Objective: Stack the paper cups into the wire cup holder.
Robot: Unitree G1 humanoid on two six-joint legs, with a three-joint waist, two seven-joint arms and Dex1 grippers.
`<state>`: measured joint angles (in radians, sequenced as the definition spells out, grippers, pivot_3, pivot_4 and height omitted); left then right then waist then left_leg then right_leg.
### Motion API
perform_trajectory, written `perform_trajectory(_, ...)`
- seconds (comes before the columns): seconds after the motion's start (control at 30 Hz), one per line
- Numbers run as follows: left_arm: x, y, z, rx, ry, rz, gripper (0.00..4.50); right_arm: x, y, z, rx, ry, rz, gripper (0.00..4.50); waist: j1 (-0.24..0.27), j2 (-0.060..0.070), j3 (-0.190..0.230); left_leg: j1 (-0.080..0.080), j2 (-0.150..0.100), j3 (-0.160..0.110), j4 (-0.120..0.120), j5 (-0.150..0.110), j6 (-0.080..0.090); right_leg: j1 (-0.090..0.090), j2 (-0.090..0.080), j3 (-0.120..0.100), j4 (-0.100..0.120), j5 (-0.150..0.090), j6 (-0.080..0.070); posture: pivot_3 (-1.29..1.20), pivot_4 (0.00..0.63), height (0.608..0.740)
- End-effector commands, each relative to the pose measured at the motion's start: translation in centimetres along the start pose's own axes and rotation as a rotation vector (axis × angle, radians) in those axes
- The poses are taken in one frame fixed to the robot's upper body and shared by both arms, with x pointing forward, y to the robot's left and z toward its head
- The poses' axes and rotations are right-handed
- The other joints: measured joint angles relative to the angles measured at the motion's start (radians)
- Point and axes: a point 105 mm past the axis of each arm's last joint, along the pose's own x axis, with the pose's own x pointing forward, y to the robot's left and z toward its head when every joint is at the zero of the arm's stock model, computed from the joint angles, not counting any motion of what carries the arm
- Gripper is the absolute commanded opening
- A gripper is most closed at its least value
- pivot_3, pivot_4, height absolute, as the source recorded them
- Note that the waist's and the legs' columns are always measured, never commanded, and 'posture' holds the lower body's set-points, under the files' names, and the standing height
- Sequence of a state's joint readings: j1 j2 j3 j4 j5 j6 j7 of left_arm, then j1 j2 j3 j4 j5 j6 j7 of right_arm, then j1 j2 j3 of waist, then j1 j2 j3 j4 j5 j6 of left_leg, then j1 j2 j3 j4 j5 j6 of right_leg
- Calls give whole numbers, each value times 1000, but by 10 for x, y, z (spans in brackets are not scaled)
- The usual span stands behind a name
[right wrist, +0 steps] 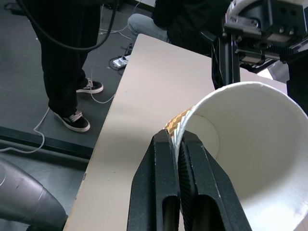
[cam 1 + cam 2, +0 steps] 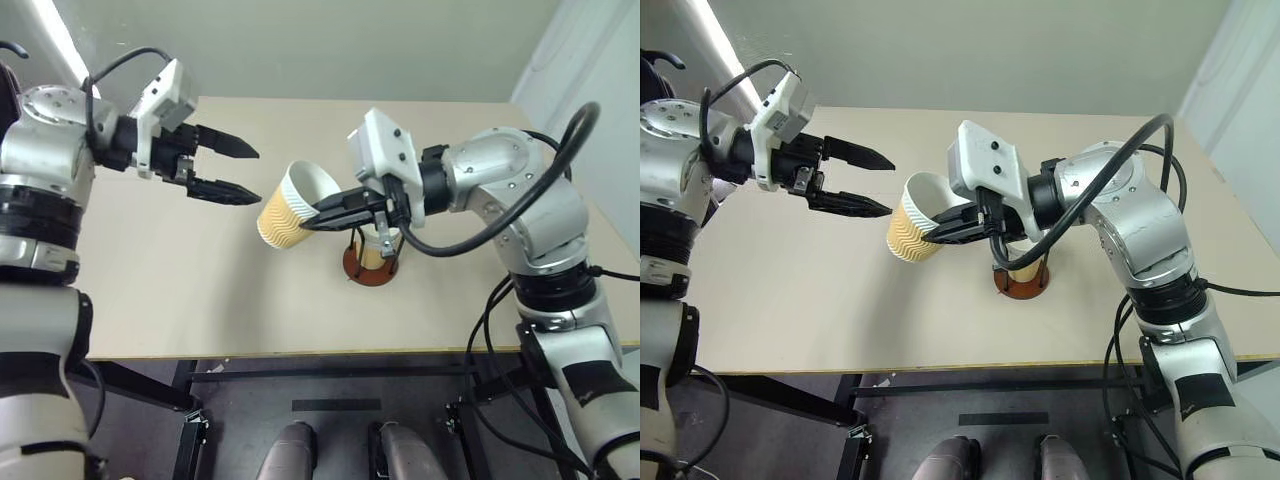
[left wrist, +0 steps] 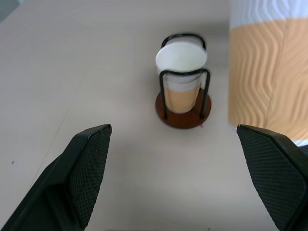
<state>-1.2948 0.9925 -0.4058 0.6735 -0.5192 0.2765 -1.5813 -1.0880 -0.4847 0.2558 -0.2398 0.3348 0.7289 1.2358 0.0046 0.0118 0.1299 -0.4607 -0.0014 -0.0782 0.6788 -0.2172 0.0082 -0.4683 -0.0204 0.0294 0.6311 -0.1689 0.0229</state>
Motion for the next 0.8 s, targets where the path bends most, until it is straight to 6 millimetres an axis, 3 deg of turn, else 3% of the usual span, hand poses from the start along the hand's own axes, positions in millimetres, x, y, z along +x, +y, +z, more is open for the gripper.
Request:
perform_trajectory(0.03, -11, -9, 26, 56, -43, -38, 4500, -12, -1, 17, -79, -5, -4, 65, 0, 0, 0, 0, 0, 0, 0, 0, 0, 0, 0, 0, 0, 0, 0, 0, 150, 740)
perform_trajectory(0.23, -12, -18, 28, 51, -49, -70, 4500, -38, -8, 19, -90, 41, -22, 65, 1, 0, 0, 0, 0, 0, 0, 0, 0, 0, 0, 0, 0, -1, -1, 0, 150, 740)
perform_trajectory(0.43, -11, -19, 28, 56, -46, -77, 4500, -59, -29, -10, -195, 262, -94, 65, 0, 0, 0, 1, 0, 0, 0, -1, 3, 0, 0, 0, 2, -1, -1, 0, 150, 740)
perform_trajectory(0.57, -8, -19, 29, 66, -43, -86, 4500, -64, -38, -33, -269, 404, -85, 65, -2, 0, 0, 2, 1, 0, 1, -2, 5, 0, 0, 0, 4, -1, -1, 0, 150, 740)
perform_trajectory(0.8, -5, -19, 29, 72, -44, -93, 4500, -65, -35, -45, -285, 452, -19, 65, -1, 0, 0, 1, 1, 0, 1, -2, 5, 0, 0, -1, 4, -1, -1, 0, 150, 740)
